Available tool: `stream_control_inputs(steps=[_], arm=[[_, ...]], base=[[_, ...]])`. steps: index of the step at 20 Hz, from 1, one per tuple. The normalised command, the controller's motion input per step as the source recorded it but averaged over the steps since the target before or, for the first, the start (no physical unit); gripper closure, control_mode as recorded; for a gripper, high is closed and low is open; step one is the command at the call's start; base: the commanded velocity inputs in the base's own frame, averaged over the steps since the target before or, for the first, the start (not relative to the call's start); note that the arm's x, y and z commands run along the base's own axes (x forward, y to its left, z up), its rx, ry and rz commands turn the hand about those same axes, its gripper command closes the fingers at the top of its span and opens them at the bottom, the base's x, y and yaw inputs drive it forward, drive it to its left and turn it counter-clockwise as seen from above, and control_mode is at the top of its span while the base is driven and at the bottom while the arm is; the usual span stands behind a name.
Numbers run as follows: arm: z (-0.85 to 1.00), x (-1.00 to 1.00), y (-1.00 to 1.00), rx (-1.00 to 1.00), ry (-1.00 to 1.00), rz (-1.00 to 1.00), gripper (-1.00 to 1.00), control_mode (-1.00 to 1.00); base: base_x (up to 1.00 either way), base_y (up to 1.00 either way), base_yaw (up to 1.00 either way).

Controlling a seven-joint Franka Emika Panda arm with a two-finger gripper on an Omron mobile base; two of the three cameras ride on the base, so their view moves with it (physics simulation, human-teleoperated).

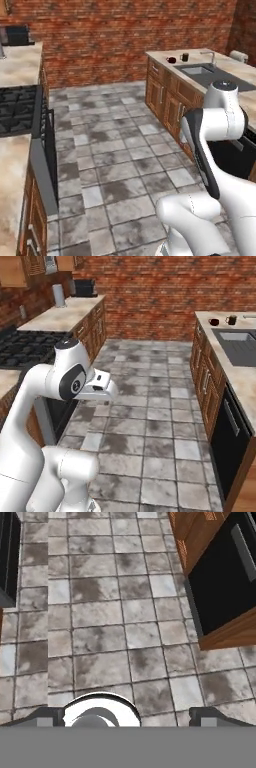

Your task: Clear the mugs and bowl far away from the sink.

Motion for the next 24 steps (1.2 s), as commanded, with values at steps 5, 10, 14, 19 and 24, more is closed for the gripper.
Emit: stream_control_inputs(steps=[5, 10, 14, 19, 24], arm=[[0.00, 0.00, 0.00, 0.00, 0.00, 0.00, -1.00, 1.00], [0.00, 0.00, 0.00, 0.00, 0.00, 0.00, -1.00, 1.00], [0.00, 0.00, 0.00, 0.00, 0.00, 0.00, -1.00, 1.00], [0.00, 0.00, 0.00, 0.00, 0.00, 0.00, -1.00, 1.00], [0.00, 0.00, 0.00, 0.00, 0.00, 0.00, -1.00, 1.00]], base=[[0.99, 0.14, -0.49], [1.00, 0.09, -0.35], [1.00, 0.15, -0.31], [1.00, 0.39, -0.33], [1.00, 0.41, -0.36]])
